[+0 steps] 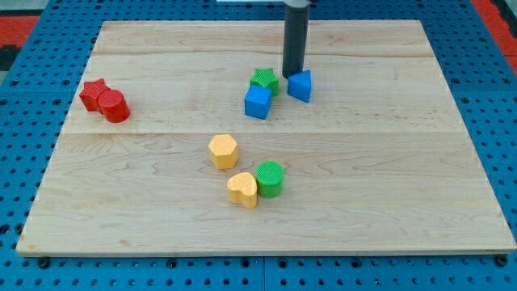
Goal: Push the blue triangle towards the center right
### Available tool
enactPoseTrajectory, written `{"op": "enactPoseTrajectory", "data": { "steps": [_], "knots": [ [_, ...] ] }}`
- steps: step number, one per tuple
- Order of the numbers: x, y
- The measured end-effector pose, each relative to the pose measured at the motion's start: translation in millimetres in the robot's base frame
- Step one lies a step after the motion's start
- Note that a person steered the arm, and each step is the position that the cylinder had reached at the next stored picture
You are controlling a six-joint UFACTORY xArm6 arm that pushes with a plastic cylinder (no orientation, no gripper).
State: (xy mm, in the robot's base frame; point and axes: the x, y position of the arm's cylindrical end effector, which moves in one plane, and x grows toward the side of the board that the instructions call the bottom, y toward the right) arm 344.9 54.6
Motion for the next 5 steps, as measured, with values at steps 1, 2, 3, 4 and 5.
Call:
{"op": "enactPoseTrajectory", "data": {
  "steps": [1, 2, 3, 4, 5],
  "knots": [
    [22, 43],
    [42, 76],
    [2, 12],
    [31, -42],
    [70, -13]
  ]
}}
